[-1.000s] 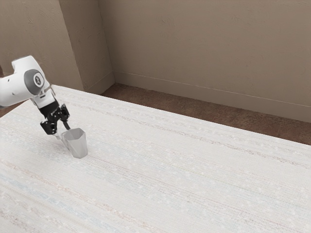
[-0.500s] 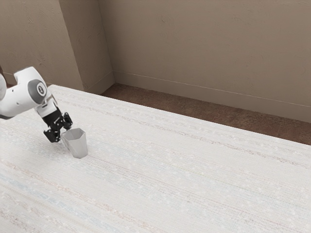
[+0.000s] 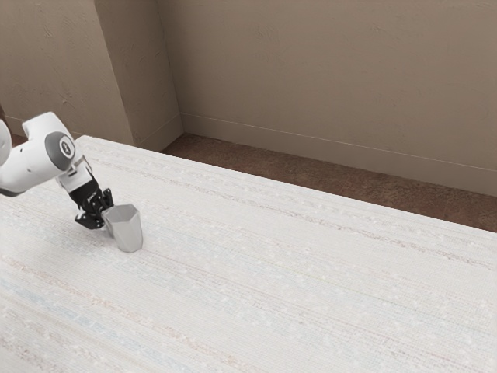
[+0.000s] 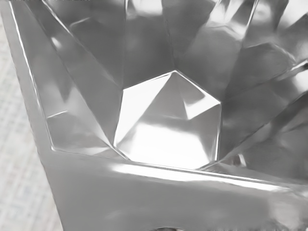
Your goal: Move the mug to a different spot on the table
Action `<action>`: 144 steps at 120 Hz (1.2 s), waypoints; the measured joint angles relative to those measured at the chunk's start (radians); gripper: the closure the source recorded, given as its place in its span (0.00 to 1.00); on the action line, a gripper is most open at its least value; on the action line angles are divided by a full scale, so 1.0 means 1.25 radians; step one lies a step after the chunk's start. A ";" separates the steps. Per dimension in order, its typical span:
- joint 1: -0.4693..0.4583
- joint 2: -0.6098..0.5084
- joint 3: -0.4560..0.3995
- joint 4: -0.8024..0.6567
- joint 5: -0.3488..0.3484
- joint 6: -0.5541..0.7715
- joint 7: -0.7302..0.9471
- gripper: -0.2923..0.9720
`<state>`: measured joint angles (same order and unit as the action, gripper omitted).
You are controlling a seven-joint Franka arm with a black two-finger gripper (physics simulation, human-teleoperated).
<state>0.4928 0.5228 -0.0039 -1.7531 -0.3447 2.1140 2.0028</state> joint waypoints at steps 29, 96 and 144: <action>0.005 -0.028 -0.002 -0.007 -0.039 -0.041 -0.015 0.75; -0.101 -0.037 -0.053 -0.009 -0.110 -0.101 -0.028 0.80; -0.172 0.012 -0.053 0.005 -0.159 -0.097 -0.034 0.80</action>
<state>0.2779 0.5384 -0.0706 -1.7470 -0.5434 1.9923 1.9602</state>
